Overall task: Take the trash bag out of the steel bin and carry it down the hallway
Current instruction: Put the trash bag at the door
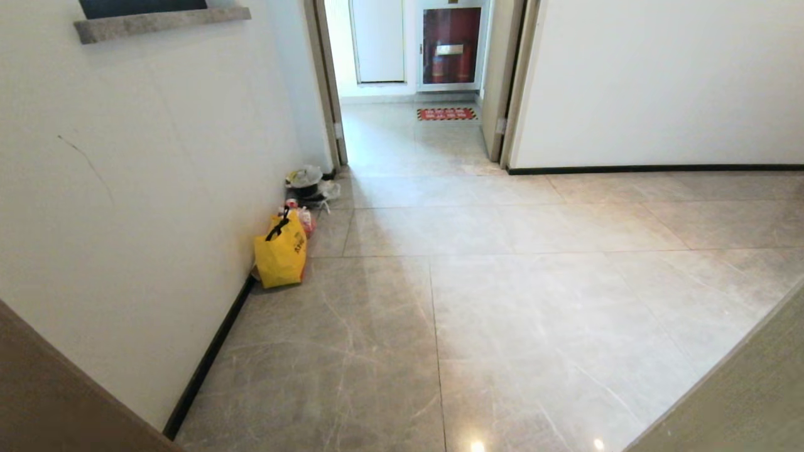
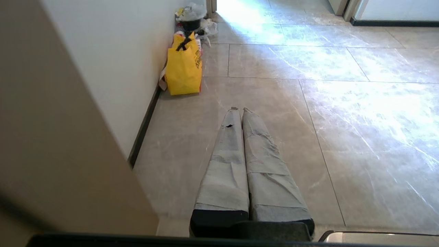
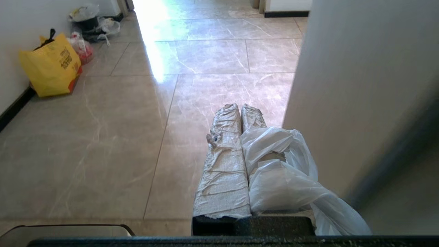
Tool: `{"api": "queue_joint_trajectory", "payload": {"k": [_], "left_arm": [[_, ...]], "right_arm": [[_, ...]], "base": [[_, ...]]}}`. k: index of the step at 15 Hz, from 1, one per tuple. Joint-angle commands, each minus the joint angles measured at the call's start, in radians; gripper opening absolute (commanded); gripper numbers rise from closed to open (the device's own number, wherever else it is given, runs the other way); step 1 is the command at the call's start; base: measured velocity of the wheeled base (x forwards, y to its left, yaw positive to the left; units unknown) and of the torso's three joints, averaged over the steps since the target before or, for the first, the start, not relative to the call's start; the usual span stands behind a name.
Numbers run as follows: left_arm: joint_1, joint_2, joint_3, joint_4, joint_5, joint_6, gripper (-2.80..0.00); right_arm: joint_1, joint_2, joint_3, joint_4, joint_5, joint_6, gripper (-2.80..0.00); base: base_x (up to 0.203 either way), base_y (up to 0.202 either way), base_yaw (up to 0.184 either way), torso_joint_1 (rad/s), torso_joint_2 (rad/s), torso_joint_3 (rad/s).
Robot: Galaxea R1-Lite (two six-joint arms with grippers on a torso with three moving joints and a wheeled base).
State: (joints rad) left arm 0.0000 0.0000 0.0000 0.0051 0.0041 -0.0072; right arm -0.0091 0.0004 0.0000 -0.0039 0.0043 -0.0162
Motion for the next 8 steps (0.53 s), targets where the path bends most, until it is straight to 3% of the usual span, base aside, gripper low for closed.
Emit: {"api": "queue_joint_trajectory", "payload": {"k": [1,8], "left_arm": [[0.0,0.0,0.0,-0.001,0.0,0.0,-2.8],[0.0,0.0,0.0,-0.001,0.0,0.0,-2.8]], "right_arm": [[0.0,0.0,0.002,-0.001,0.0,-0.001,-2.8],[0.0,0.0,0.002,-0.001,0.0,-0.001,-2.8]], "base": [[0.192,0.0,0.0,0.002,0.0,0.001],[0.191,0.0,0.001,0.004,0.0,0.003]]}}
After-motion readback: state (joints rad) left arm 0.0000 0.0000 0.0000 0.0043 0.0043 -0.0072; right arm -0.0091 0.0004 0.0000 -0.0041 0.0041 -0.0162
